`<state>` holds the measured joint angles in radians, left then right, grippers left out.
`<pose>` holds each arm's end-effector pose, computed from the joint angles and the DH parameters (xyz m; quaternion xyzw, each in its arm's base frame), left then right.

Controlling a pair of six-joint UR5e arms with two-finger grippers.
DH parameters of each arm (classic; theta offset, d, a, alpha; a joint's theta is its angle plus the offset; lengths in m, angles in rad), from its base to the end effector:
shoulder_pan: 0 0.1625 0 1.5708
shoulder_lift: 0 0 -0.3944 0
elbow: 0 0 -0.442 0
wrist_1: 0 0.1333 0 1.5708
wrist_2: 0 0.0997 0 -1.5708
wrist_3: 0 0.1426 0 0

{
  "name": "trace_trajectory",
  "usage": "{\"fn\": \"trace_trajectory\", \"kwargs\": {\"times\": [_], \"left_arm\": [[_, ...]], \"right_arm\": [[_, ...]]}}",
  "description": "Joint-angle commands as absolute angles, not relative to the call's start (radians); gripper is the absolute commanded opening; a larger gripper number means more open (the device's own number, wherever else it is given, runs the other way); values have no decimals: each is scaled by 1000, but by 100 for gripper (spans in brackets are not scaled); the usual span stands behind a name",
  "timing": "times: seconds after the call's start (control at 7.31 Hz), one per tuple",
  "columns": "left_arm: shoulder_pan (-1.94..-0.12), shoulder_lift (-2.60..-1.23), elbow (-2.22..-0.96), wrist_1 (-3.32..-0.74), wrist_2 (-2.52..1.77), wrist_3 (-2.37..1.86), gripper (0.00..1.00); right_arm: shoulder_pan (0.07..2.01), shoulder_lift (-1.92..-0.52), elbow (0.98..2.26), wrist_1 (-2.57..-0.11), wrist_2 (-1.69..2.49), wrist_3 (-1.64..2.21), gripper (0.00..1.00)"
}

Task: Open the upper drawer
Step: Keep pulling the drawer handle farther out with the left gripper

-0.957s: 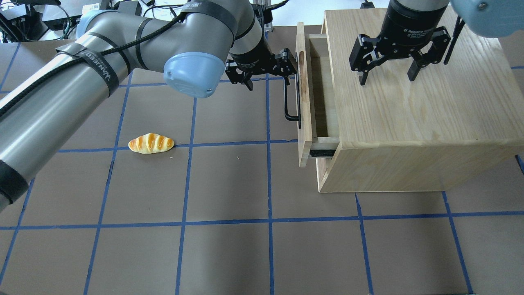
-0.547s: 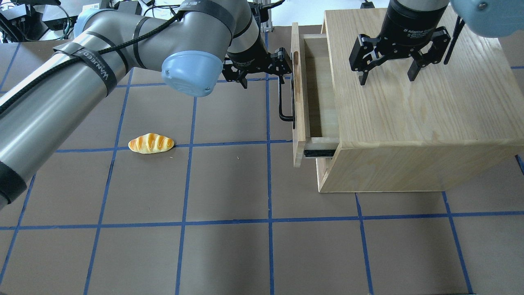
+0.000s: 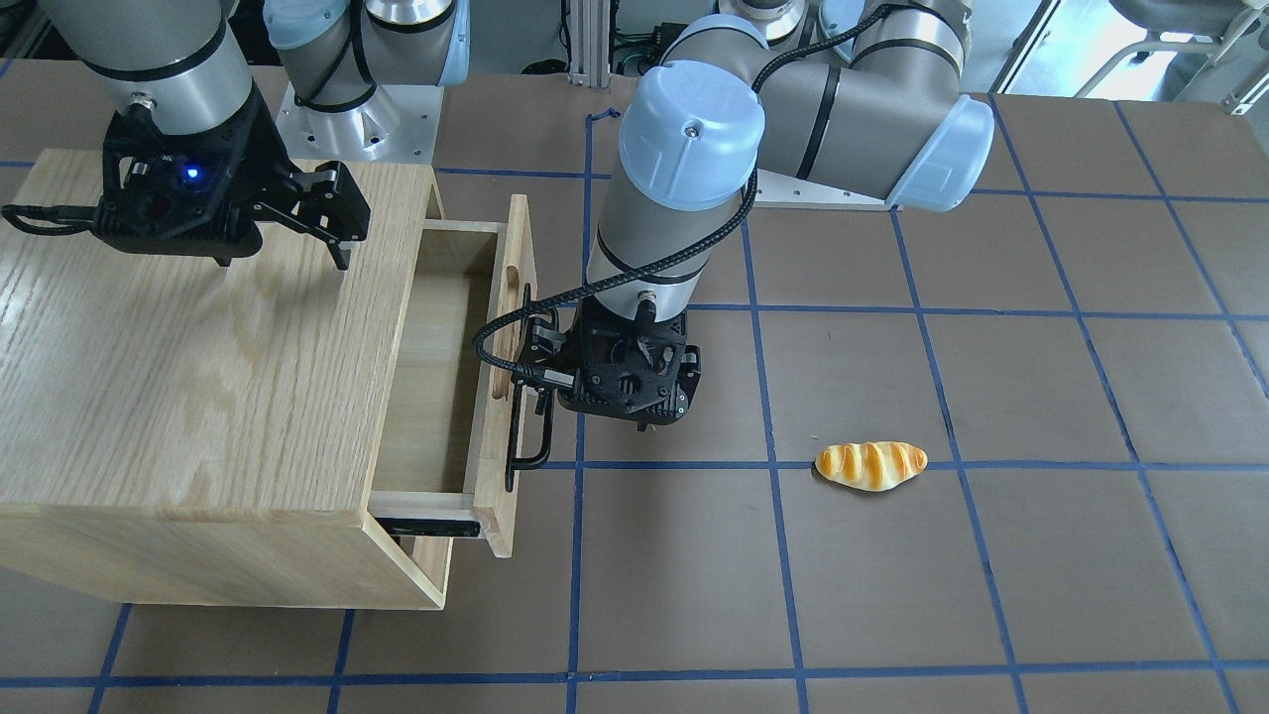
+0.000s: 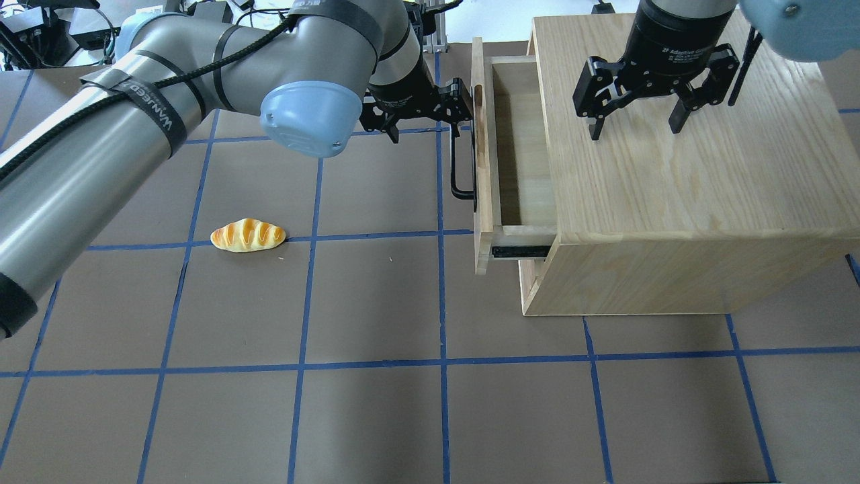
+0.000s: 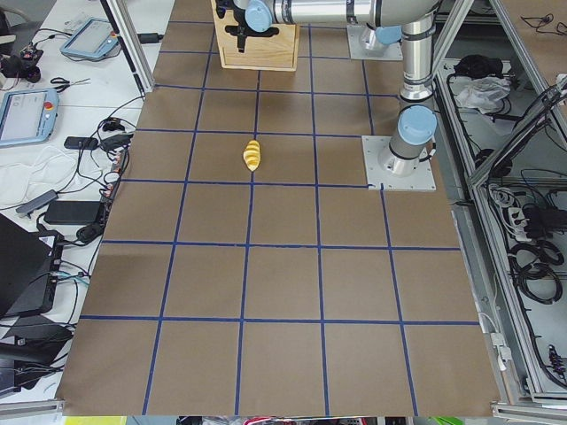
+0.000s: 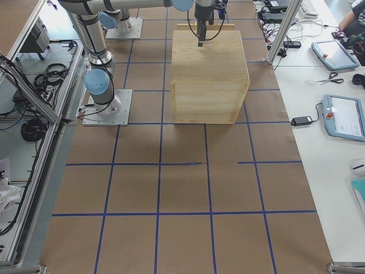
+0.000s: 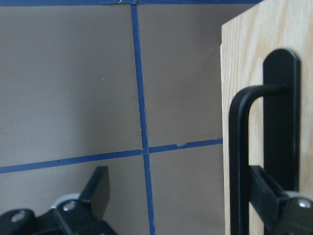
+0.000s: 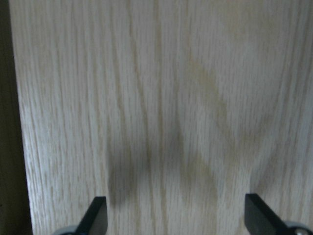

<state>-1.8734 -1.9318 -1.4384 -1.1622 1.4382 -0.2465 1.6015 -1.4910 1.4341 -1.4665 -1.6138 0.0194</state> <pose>-0.3518 -0.6164 0.3101 -0.0338 -0.9932 0.0684 0.0878 0.1445 -0.5614 0.4337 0.0062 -0.9995 -0.0231 0.0221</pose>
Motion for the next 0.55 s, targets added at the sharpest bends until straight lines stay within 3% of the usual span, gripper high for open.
{"fn": "trace_trajectory", "kwargs": {"times": [0.0,0.41], "left_arm": [[-1871,-1936,-1437,-1164,1448,-239,100],[-1810,-1922,-1439,-1184,1448,-166,100]], "right_arm": [[1601,-1491,1433,-1466,-1614,18,100],[1601,-1491,1433,-1466,-1614,20,100]]}}
